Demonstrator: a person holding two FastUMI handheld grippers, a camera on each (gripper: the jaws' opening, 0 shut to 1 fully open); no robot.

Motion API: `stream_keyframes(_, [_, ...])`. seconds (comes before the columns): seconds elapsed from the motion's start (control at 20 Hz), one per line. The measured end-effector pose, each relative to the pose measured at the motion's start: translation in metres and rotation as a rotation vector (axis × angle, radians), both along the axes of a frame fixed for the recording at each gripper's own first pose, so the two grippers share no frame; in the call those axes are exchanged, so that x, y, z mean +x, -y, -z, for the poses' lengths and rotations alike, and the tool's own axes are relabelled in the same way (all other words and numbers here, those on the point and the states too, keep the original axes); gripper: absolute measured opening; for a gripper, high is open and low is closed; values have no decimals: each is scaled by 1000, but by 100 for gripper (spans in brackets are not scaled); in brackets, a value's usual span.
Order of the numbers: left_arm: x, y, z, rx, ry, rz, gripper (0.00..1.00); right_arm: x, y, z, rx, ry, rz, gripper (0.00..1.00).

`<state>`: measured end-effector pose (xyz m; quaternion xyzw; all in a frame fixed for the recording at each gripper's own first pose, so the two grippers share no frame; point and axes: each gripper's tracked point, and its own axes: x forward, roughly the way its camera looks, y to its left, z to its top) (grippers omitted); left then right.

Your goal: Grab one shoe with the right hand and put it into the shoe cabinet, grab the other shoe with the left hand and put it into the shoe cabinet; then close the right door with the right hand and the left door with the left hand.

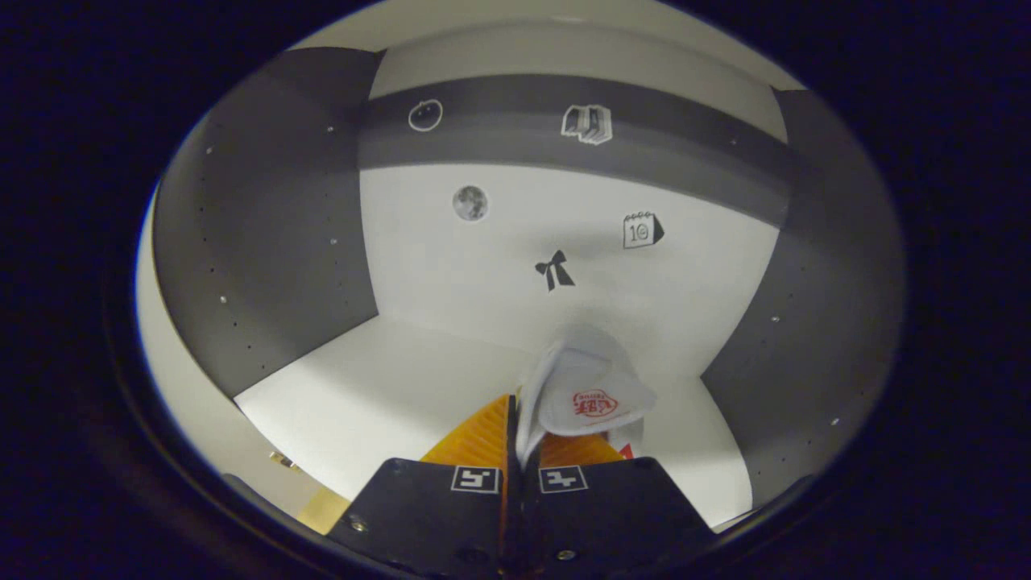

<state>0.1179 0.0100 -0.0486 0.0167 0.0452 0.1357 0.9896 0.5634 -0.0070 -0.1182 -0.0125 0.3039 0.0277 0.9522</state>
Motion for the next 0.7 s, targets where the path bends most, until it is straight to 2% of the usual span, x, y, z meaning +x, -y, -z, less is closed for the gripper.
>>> stream_keyframes(0.05, [-1, 0, 0, 2, -1, -2, 96, 2, 2, 8, 6, -46, 16, 2])
stream_keyframes(0.15, [0, -2, -3, 5, 5, -6, 96, 7, 5, 22, 8, -133, 45, 5])
stream_keyframes(0.25, [1, -4, -2, -2, 5, -9, 96, 8, 1, 26, 17, -172, 39, 6])
stream_keyframes(0.35, [-1, -5, -3, -7, 11, -9, 96, 6, 7, 20, -7, -157, 66, 6])
stream_keyframes(0.5, [-3, -9, -5, -1, 19, -7, 96, -3, 8, -1, 71, -73, 96, 12])
stream_keyframes(0.55, [-4, -10, -7, -1, 24, -2, 96, -11, 11, -14, 82, -29, 106, 19])
stream_keyframes(0.65, [-7, -12, -11, -2, 33, 9, 96, -25, 20, -49, 87, 113, 142, 45])
stream_keyframes(0.7, [-9, -13, -12, -2, 38, 15, 96, -31, 23, -69, 86, 197, 143, 53])
